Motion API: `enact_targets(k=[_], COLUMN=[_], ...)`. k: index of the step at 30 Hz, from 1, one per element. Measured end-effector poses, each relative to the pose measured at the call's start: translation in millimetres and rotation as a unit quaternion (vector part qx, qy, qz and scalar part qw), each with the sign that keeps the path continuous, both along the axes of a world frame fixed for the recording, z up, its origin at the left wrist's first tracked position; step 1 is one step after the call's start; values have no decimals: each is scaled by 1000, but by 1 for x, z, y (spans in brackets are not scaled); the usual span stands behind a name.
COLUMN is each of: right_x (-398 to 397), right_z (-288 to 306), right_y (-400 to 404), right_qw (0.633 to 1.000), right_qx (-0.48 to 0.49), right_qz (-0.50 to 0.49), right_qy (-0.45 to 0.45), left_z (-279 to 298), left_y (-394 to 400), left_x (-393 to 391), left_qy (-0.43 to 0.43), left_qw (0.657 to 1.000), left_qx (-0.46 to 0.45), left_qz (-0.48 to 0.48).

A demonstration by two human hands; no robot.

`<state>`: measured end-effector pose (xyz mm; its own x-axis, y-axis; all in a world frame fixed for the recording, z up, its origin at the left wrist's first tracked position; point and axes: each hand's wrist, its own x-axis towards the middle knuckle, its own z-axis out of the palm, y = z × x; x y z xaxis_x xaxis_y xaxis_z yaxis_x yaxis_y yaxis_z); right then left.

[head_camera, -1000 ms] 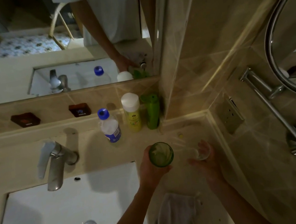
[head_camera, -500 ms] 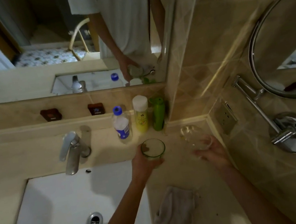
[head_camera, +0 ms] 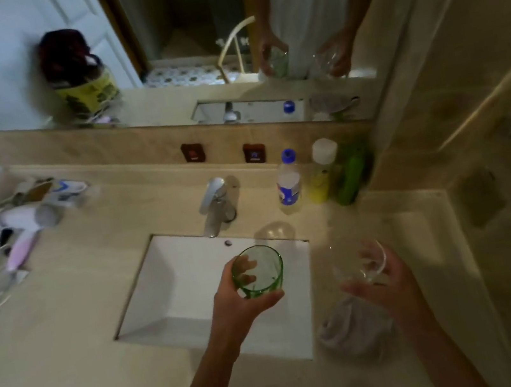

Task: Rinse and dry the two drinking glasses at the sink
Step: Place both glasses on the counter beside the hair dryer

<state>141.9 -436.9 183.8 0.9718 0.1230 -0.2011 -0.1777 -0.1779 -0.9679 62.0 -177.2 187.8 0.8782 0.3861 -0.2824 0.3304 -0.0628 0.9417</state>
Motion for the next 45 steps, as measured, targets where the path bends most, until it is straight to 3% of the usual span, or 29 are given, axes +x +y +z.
enact_targets(k=[15,27,35,45], right_x=[-66,-144,-142,-70], right_z=[15,40,45,18], right_y=[179,333,394,458], right_qw=[984,987,995,999], right_qx=[-29,5,11,39], right_qz=[172,157,99,35], right_qy=[-28,-35,-29,7], left_z=[8,20,16,-6], left_y=[133,292,361,441], left_x=[-128,-203,-189,-88], left_qy=[-33,-61,-66,-49], left_qw=[982,978,981,989], left_qx=[80,85,82,56], left_qz=[166,178,163,131])
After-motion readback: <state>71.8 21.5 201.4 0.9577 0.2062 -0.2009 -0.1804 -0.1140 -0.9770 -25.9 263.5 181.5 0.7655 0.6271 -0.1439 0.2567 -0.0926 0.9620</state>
